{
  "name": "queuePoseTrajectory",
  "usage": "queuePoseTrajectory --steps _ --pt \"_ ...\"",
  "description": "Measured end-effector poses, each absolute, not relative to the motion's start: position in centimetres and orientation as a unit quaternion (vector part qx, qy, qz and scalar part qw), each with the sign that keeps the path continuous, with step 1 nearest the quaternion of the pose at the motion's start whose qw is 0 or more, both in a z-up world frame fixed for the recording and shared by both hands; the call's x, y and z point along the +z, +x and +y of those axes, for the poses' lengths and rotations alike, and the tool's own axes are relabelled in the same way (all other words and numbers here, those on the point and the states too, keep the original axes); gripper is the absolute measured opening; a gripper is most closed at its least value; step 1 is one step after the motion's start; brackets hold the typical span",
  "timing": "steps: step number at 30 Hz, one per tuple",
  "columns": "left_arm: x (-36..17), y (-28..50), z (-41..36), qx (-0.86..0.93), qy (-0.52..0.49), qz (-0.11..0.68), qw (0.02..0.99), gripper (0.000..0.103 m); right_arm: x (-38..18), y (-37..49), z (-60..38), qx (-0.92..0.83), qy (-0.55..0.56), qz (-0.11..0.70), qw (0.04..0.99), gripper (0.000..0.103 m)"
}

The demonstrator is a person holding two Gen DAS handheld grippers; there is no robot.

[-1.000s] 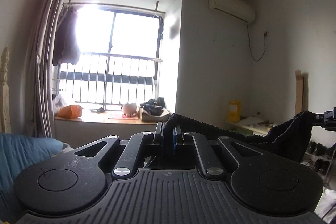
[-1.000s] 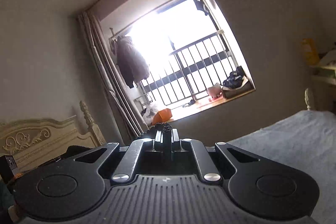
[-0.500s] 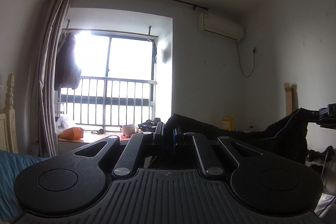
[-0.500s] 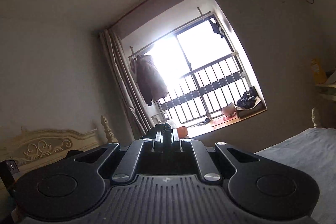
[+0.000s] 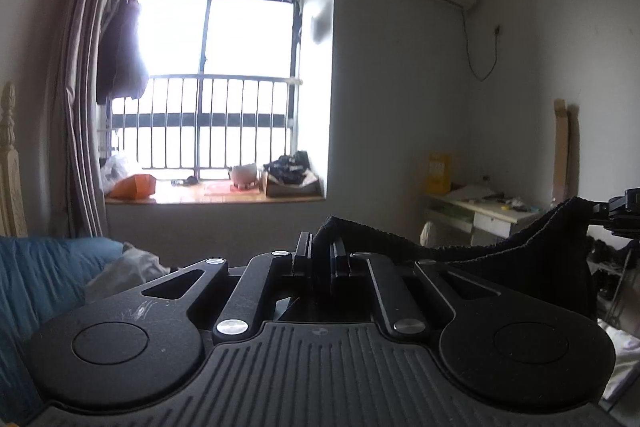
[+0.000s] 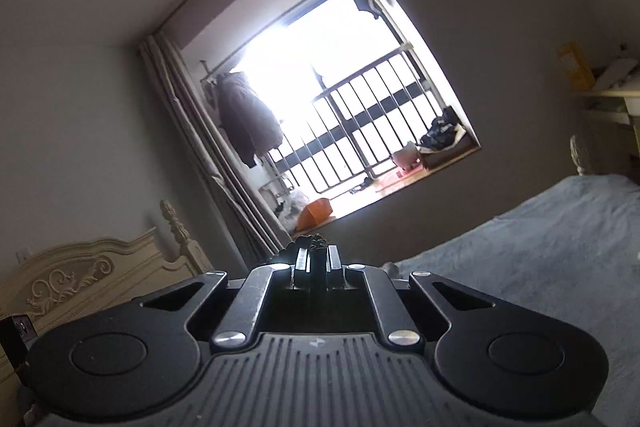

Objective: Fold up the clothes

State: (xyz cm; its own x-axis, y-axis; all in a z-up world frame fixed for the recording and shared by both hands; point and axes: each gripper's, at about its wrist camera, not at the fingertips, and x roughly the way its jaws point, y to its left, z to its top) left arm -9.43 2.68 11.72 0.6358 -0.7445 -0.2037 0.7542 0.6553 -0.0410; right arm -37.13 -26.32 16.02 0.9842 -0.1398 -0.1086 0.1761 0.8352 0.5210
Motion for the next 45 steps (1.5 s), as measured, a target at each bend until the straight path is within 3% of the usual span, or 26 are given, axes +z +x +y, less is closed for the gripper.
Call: queuePoseTrajectory --steps 8,20,22,23,25,28,30,33,45 --pt "1.1 1.6 -6.7 -0.396 0.046 0.245 0.884 0.006 5.7 -26.5 -34.2 -0.138 0.306 0.136 0.932 0.007" --pt "-10.2 12.6 -16.4 -0.347 0.133 0.348 0.861 0.008 -8.0 -10.9 -43.6 -0.182 0.353 0.254 0.882 0.007" --pt "-12.0 13.6 -17.5 -0.341 0.142 0.362 0.856 0.016 -10.3 -9.0 -44.7 -0.193 0.36 0.269 0.872 0.007" --pt "-13.2 14.3 -17.9 -0.336 0.138 0.391 0.845 0.034 -11.5 -8.2 -45.2 -0.2 0.365 0.276 0.867 0.007" --pt "-15.4 15.2 -18.5 -0.322 0.123 0.45 0.824 0.055 -13.9 -7.2 -46.4 -0.219 0.392 0.286 0.847 0.011" --pt "-16.4 15.5 -17.8 -0.299 0.095 0.462 0.83 0.059 -17.1 -6.9 -47.6 -0.248 0.431 0.305 0.812 0.034" --pt "-16.3 15.8 -17.1 -0.288 0.073 0.468 0.832 0.067 -18.2 -7.2 -48.0 -0.259 0.441 0.309 0.802 0.038" --pt "-15.5 16.0 -15.4 -0.282 0.06 0.468 0.836 0.067 -17.9 -8.5 -48.3 -0.257 0.442 0.293 0.808 0.052" --pt "-8.1 15.8 -0.4 -0.243 0.029 0.451 0.858 0.068 -14.2 -19.8 -47.6 -0.229 0.463 0.272 0.812 0.053"
